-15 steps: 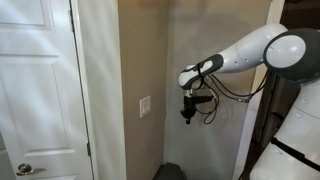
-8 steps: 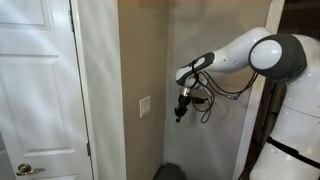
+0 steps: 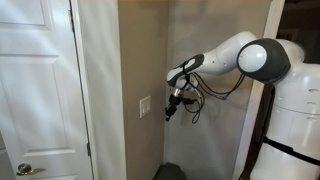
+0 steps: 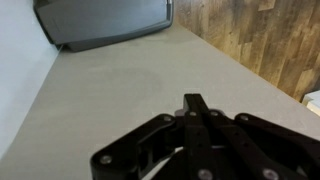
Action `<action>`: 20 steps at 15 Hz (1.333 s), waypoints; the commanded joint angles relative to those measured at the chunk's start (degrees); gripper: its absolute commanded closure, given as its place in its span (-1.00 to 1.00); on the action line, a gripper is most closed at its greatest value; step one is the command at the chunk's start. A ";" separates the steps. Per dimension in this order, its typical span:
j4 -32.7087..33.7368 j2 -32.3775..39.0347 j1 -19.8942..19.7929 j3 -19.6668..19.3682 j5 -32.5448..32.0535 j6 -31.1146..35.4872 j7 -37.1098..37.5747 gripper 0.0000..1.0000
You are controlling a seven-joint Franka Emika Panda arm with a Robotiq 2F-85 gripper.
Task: Switch of the light
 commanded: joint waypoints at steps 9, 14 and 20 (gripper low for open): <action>0.15 1.68 -0.52 3.56 17.53 12.40 -4.12 1.00; -1.08 0.60 0.24 4.27 20.26 17.85 -7.06 1.00; -1.11 -0.31 0.51 5.33 20.52 21.14 -7.32 1.00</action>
